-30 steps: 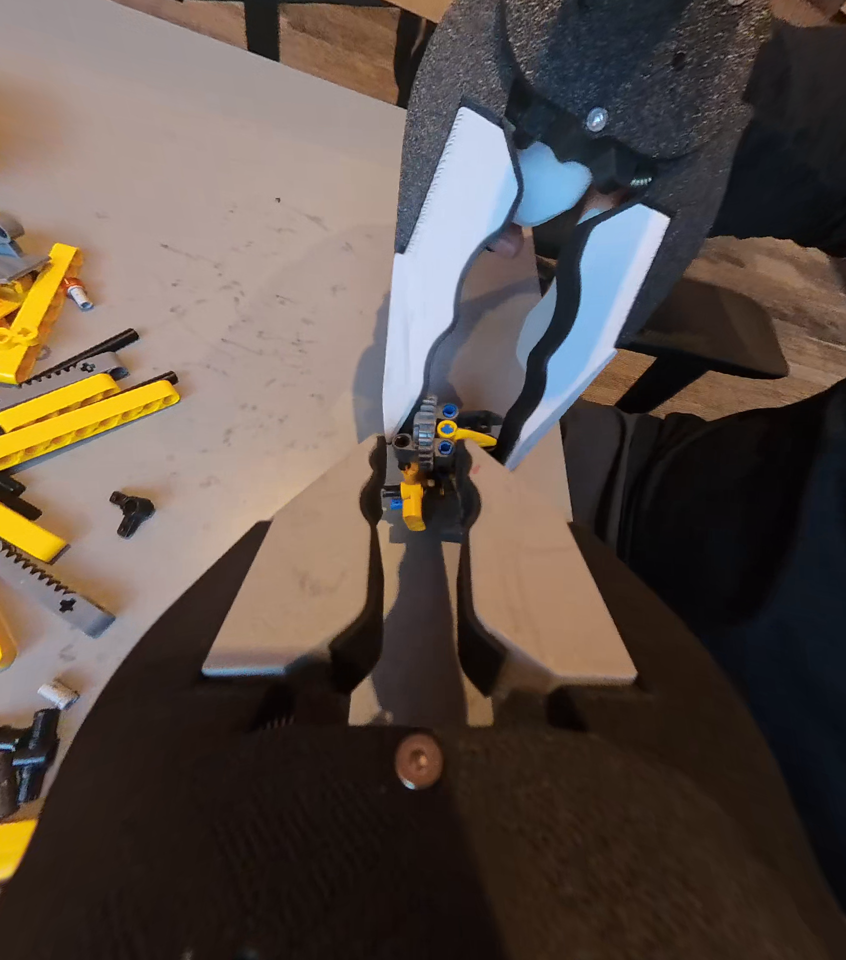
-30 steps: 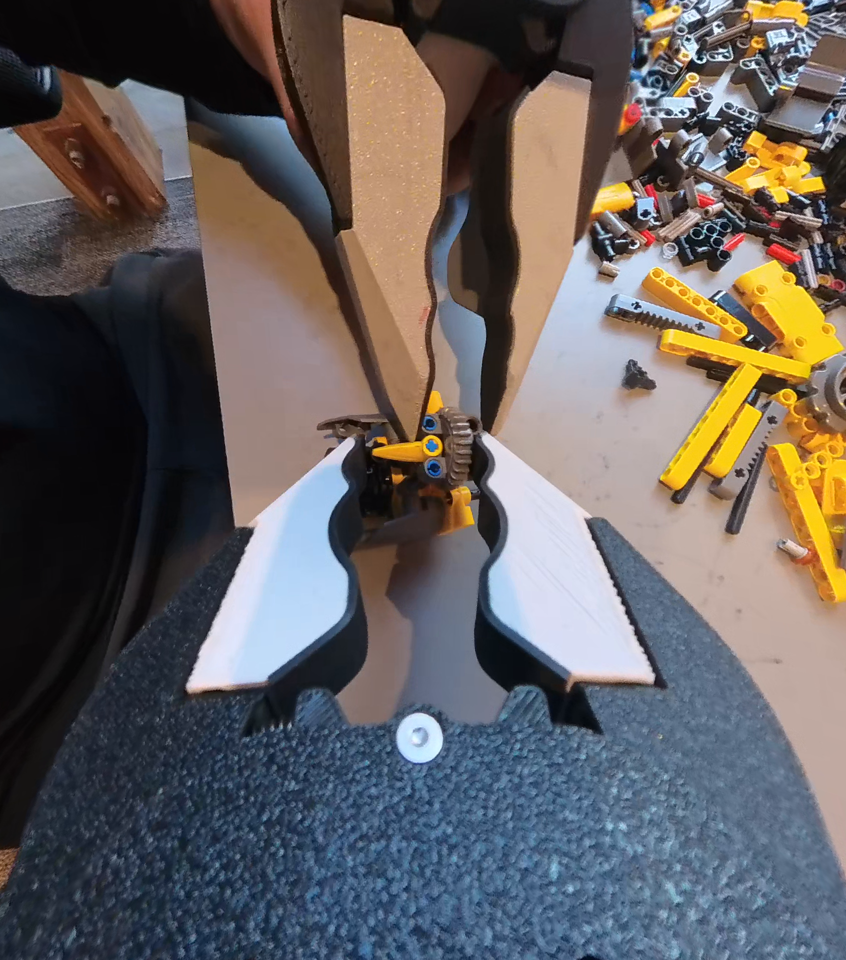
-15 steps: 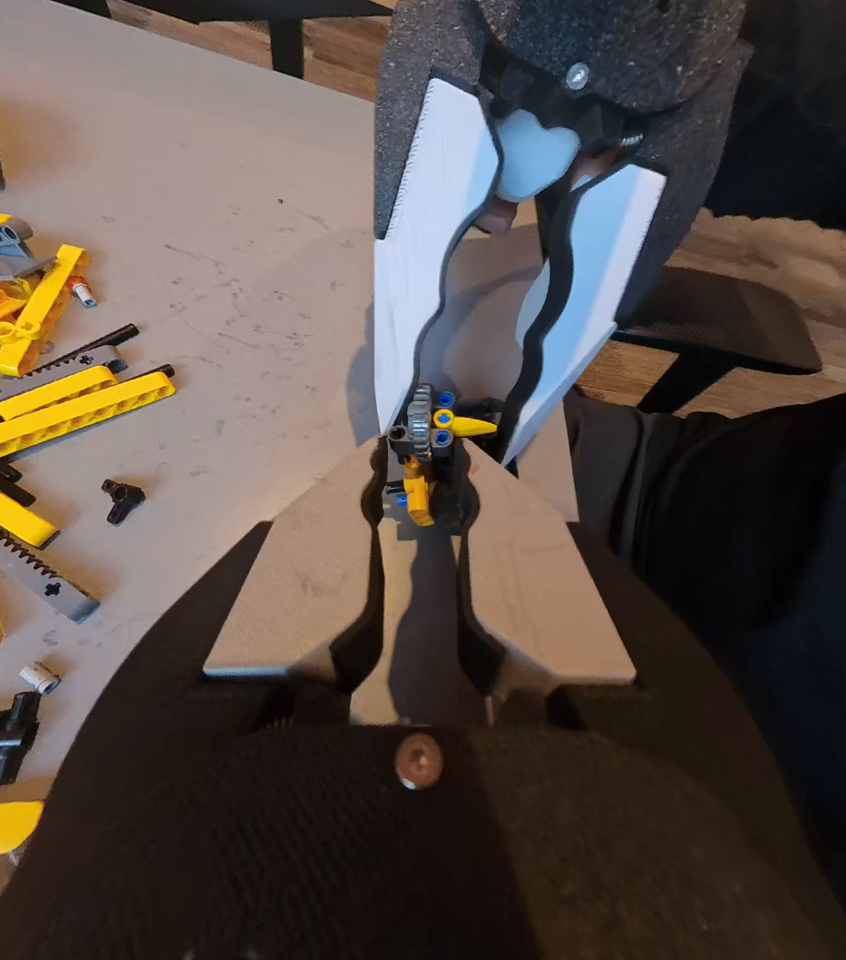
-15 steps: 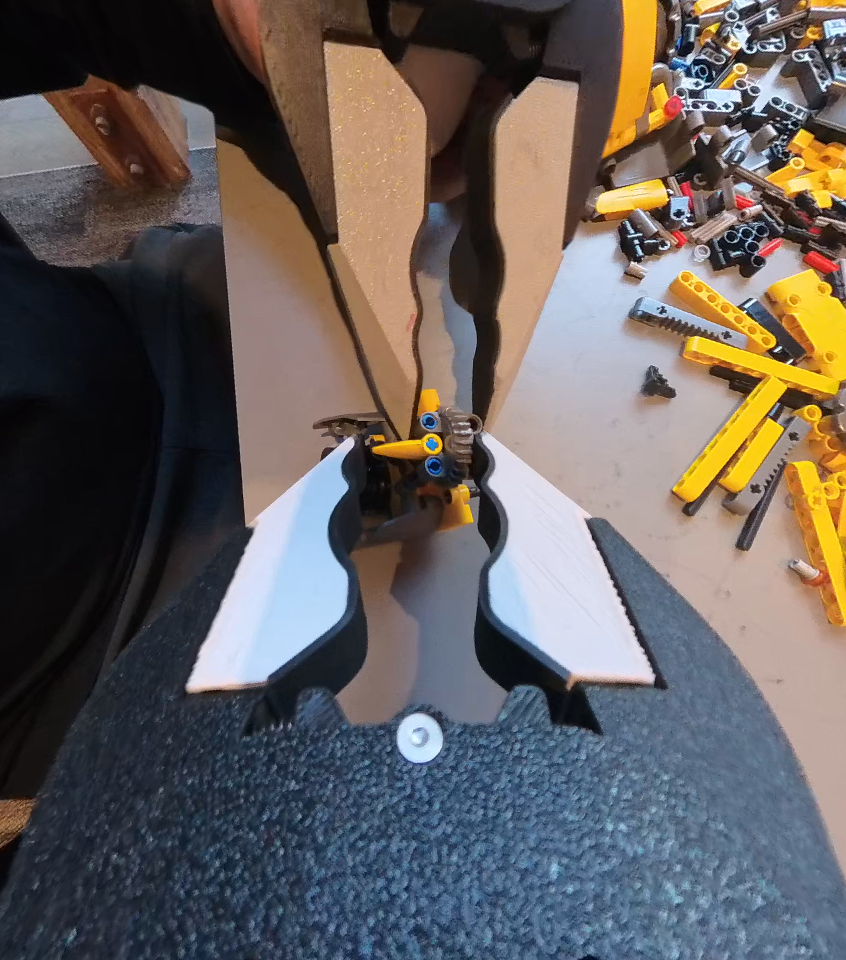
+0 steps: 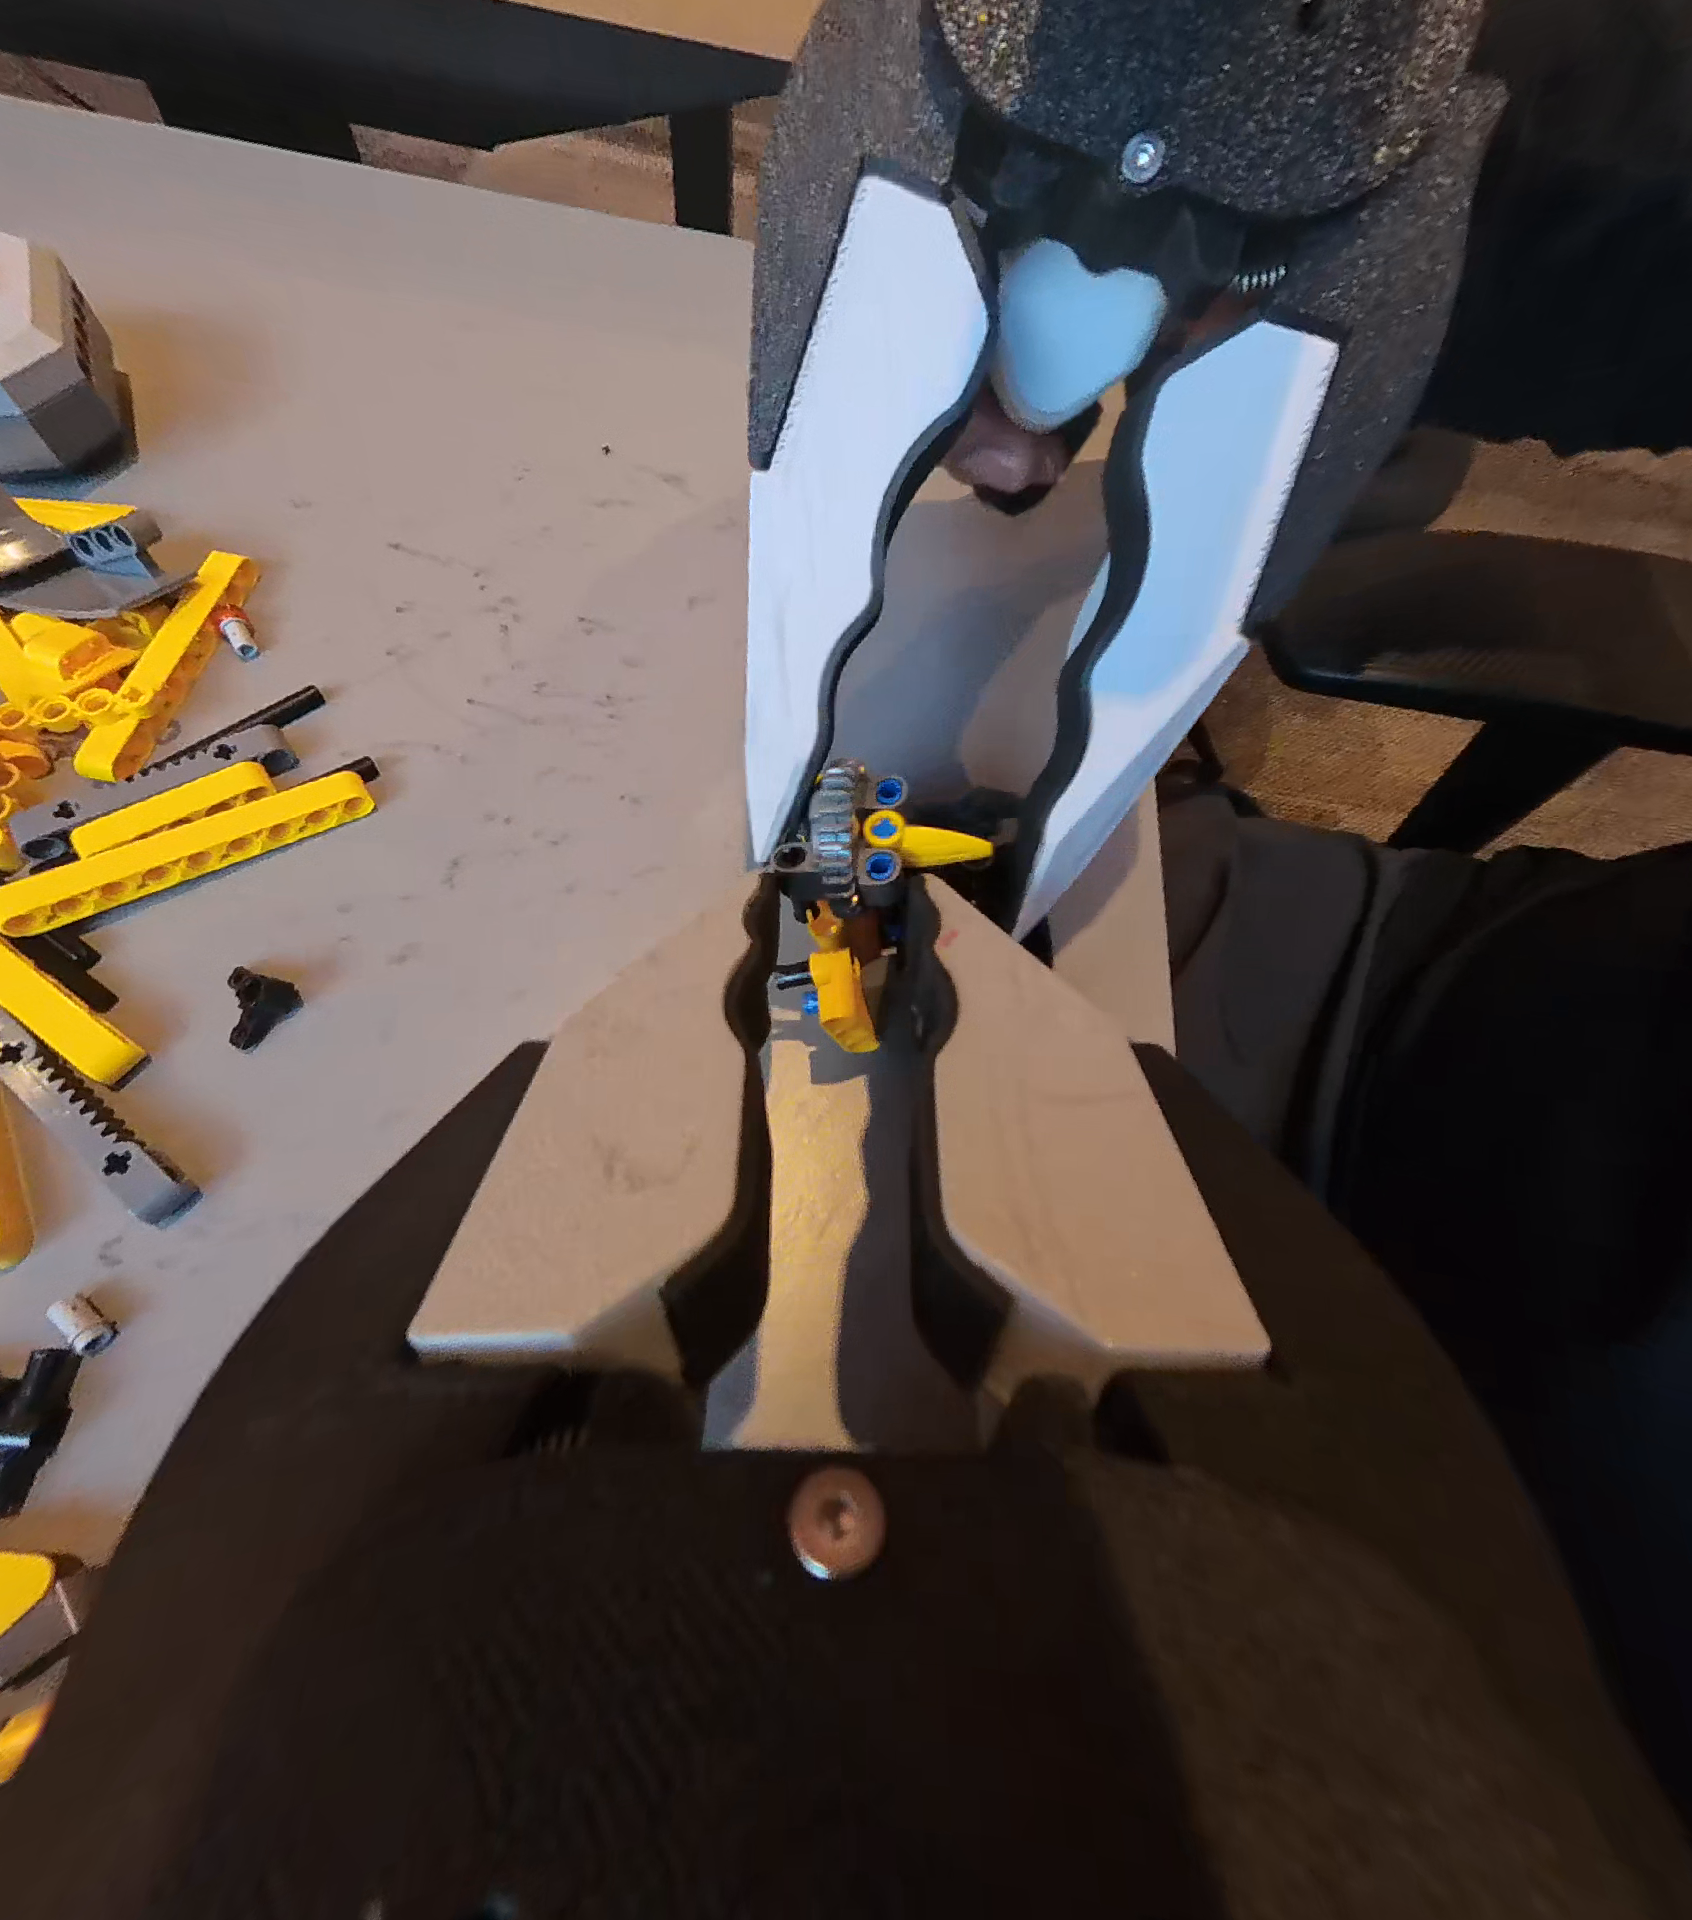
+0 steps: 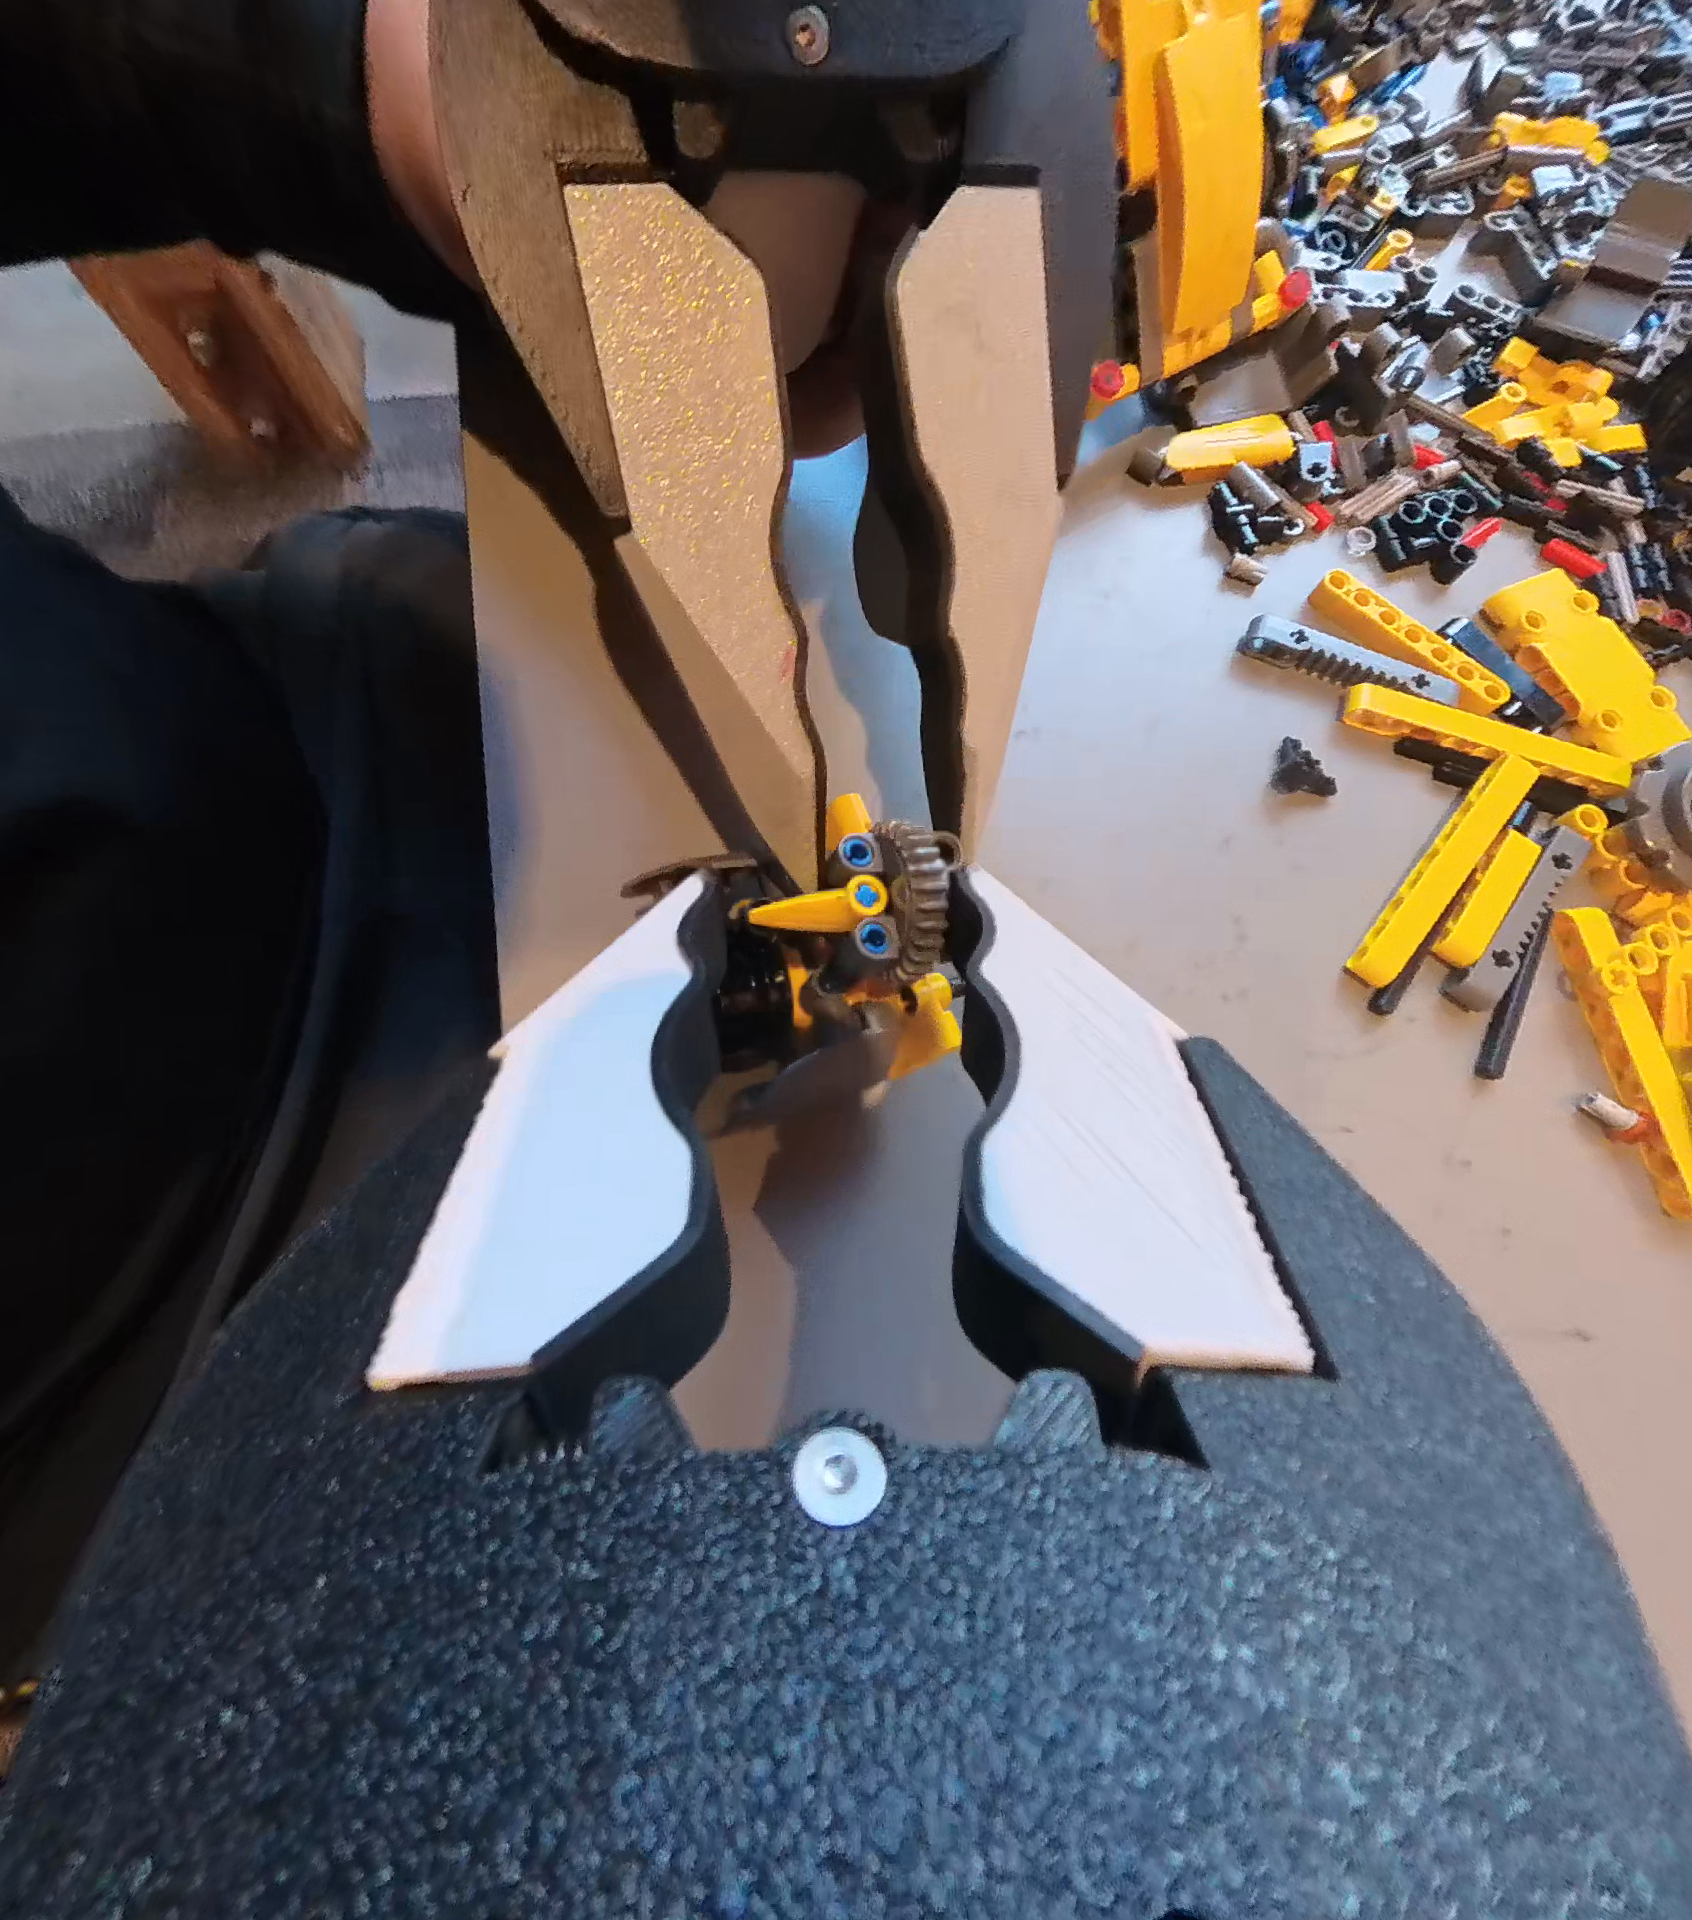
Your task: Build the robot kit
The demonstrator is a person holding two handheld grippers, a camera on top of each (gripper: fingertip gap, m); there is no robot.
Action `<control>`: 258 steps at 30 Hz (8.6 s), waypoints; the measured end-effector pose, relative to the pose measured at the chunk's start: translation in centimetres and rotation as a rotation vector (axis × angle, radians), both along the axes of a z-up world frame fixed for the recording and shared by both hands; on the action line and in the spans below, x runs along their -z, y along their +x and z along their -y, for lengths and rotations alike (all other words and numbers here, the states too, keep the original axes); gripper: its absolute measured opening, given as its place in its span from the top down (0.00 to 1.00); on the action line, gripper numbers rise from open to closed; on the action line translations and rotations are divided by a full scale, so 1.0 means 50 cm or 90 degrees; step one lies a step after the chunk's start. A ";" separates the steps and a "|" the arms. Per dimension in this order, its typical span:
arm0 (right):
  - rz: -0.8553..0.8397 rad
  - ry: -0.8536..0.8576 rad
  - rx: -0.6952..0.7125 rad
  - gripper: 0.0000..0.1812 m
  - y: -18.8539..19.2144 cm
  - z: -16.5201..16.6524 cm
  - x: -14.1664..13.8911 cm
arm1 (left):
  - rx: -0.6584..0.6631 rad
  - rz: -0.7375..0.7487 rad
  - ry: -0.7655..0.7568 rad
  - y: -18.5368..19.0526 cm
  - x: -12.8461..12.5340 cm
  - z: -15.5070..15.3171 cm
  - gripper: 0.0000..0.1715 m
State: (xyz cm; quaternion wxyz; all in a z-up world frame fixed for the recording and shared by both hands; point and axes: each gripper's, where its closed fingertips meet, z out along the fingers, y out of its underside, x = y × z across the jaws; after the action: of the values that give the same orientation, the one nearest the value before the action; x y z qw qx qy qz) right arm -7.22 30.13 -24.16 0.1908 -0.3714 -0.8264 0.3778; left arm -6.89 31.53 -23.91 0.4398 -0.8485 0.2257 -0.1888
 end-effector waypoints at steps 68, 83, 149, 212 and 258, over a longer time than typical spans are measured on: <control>-0.233 0.166 0.021 0.84 0.003 -0.057 -0.055 | -0.134 0.075 -0.141 -0.025 -0.001 0.013 0.88; -0.277 0.245 -0.062 0.62 0.028 -0.011 -0.016 | -0.165 0.068 -0.158 -0.020 0.004 0.019 0.88; -0.298 0.509 -0.121 0.80 0.010 -0.012 -0.009 | -0.103 0.061 -0.146 -0.008 0.005 0.024 0.88; -0.339 0.570 -0.212 0.87 -0.009 -0.012 -0.004 | -0.132 0.084 -0.110 -0.037 -0.033 0.024 0.85; -0.008 -0.091 0.306 0.50 0.027 -0.004 0.035 | -0.046 0.091 -0.256 -0.020 0.001 -0.005 0.83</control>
State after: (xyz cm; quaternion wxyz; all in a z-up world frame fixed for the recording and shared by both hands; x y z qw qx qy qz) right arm -5.88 30.35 -25.92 0.2535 -0.5677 -0.6841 0.3814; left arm -7.87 31.79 -23.98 0.2830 -0.9113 0.1209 -0.2735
